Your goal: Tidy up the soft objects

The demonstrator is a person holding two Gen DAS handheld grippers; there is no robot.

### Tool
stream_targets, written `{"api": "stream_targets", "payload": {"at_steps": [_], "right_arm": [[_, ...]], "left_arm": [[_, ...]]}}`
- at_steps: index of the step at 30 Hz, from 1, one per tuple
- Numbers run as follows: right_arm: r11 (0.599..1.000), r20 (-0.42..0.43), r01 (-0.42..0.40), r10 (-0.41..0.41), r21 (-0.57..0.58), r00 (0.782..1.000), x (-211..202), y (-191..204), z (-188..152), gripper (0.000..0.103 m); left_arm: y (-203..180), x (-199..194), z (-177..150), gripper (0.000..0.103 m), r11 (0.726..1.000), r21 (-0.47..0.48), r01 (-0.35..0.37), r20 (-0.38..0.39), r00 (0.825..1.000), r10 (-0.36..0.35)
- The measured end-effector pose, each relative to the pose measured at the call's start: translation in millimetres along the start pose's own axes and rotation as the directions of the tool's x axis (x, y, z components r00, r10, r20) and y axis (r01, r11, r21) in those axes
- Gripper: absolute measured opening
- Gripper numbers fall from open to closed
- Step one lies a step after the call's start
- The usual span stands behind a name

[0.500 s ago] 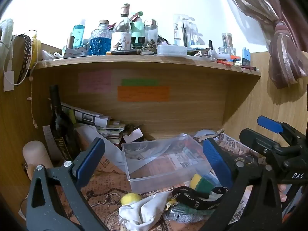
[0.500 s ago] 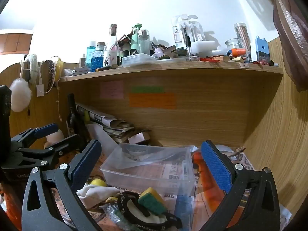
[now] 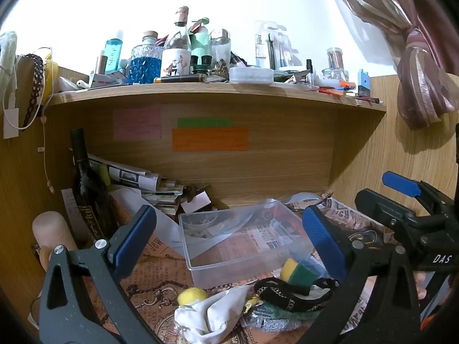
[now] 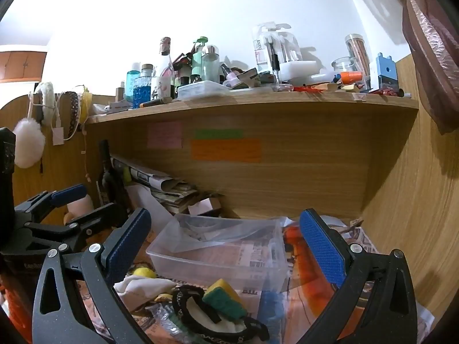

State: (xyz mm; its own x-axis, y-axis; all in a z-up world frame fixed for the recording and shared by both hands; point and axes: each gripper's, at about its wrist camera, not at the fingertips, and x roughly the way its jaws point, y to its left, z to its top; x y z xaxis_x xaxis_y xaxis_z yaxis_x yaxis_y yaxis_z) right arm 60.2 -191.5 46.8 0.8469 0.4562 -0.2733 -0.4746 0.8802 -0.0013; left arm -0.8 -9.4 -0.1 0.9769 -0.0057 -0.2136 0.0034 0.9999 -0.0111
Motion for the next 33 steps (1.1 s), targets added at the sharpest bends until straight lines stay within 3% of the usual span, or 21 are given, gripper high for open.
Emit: {"api": "stream_targets", "payload": {"at_steps": [33], "right_arm": [[1.000, -0.009, -0.005, 0.005, 0.008, 1.000, 1.8, -0.9, -0.9, 0.103]], "left_arm": [[6.3, 6.5, -0.4, 0.103, 1.000, -0.024, 0.021, -0.019, 1.000, -0.021]]}}
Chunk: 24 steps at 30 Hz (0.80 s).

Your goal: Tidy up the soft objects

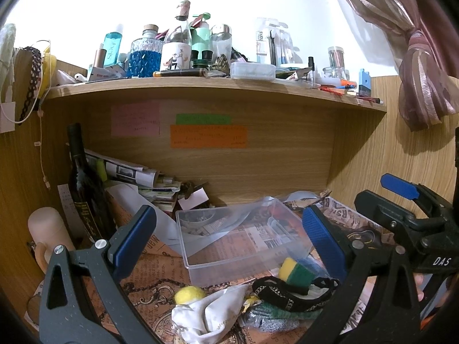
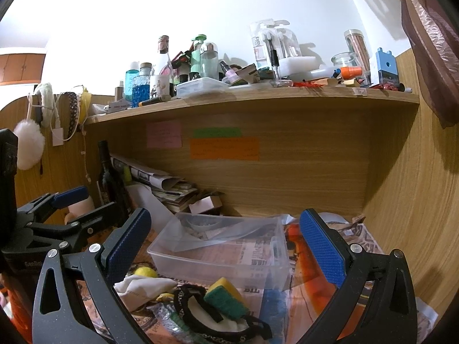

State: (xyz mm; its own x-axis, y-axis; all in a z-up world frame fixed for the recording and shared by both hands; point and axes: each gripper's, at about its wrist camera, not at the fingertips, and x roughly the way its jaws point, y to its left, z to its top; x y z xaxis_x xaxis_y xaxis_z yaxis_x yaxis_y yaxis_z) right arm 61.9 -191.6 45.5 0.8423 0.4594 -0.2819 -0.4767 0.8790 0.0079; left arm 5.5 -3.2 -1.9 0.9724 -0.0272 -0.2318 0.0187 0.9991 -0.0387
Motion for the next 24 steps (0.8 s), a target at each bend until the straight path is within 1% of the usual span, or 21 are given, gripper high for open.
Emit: {"api": "stream_targets", "payload": {"at_steps": [24], "right_arm": [[1.000, -0.001, -0.015, 0.015, 0.000, 1.000, 4.0, 5.6, 0.7, 0.103]], "left_arm": [[5.0, 2.5, -3.1, 0.103, 1.000, -0.015, -0.002, -0.004, 1.000, 0.002]]}}
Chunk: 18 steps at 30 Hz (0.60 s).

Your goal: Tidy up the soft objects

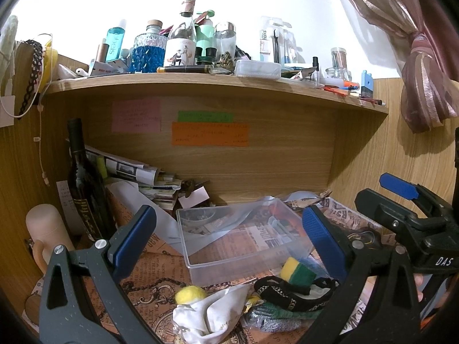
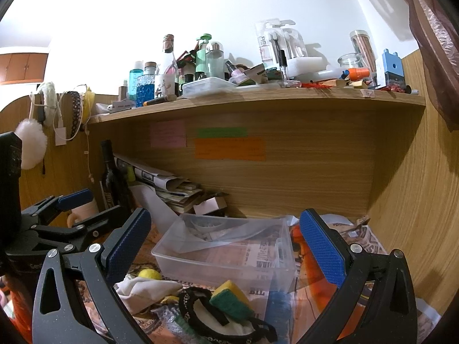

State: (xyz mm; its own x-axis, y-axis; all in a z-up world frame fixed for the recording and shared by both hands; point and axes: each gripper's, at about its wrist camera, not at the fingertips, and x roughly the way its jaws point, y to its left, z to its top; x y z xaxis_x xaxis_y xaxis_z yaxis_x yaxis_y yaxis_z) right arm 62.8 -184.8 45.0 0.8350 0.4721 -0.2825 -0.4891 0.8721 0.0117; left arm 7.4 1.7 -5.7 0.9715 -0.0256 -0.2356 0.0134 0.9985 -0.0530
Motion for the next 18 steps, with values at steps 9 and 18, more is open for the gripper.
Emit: {"api": "stream_targets", "payload": {"at_steps": [9, 18], "right_arm": [[1.000, -0.003, 0.001, -0.001, 0.004, 1.000, 0.9, 1.2, 0.8, 0.103], [1.000, -0.016, 0.003, -0.003, 0.010, 1.000, 4.9, -1.8, -3.2, 0.103]], "left_arm": [[0.9, 0.8, 0.7, 0.103, 1.000, -0.001, 0.007, -0.008, 1.000, -0.007], [4.1, 5.2, -1.1, 0.103, 1.000, 0.008, 0.010, -0.035, 0.999, -0.009]]}}
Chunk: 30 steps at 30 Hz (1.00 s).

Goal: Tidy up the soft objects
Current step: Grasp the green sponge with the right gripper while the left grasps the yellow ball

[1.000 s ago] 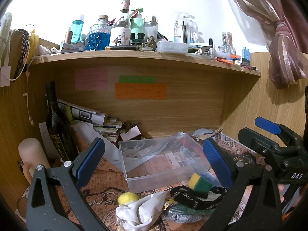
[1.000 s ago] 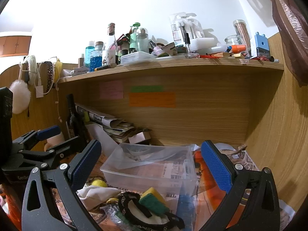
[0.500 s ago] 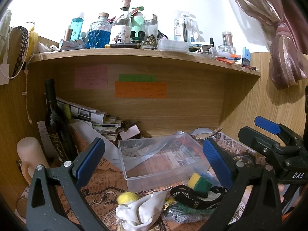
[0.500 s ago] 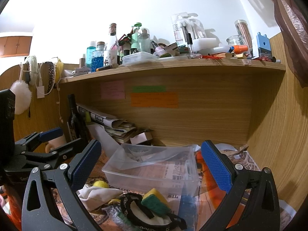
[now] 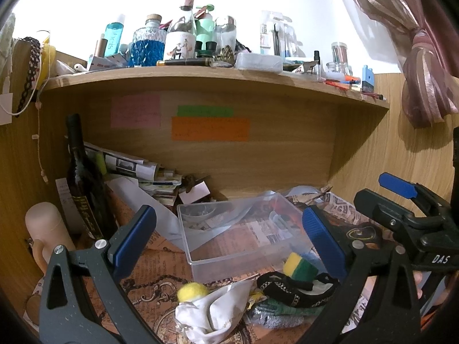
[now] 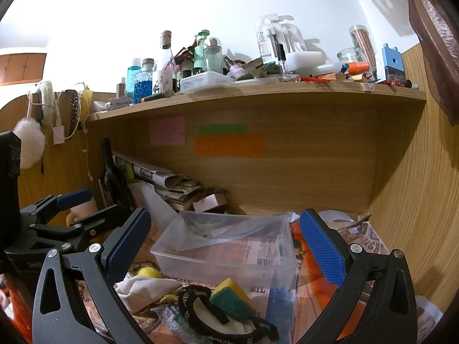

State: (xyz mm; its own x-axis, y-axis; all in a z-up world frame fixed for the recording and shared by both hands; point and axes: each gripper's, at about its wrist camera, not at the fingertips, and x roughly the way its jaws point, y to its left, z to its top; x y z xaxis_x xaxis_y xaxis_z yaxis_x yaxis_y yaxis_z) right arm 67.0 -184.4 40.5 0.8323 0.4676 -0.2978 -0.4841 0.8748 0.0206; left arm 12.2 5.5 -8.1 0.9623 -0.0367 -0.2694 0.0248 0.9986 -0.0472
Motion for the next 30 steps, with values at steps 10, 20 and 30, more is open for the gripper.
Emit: {"api": "stream_targets", "payload": {"at_steps": [10, 20, 30], "right_arm": [[1.000, -0.174, 0.007, -0.008, -0.003, 0.985, 26, -16, -26, 0.103], [1.000, -0.333, 0.018, -0.012, 0.015, 0.943, 54, -33, -56, 0.092], [0.997, -0.452, -0.052, 0.069, 0.051, 0.889, 80, -30, -80, 0.067]], "left_arm": [[32, 36, -33, 0.103, 0.999, -0.027, -0.026, -0.193, 0.981, 0.020], [75, 70, -65, 0.080, 0.989, -0.101, -0.105, -0.346, 0.936, 0.064], [76, 97, -93, 0.068, 0.989, -0.129, -0.072, -0.449, 0.894, 0.007]]}}
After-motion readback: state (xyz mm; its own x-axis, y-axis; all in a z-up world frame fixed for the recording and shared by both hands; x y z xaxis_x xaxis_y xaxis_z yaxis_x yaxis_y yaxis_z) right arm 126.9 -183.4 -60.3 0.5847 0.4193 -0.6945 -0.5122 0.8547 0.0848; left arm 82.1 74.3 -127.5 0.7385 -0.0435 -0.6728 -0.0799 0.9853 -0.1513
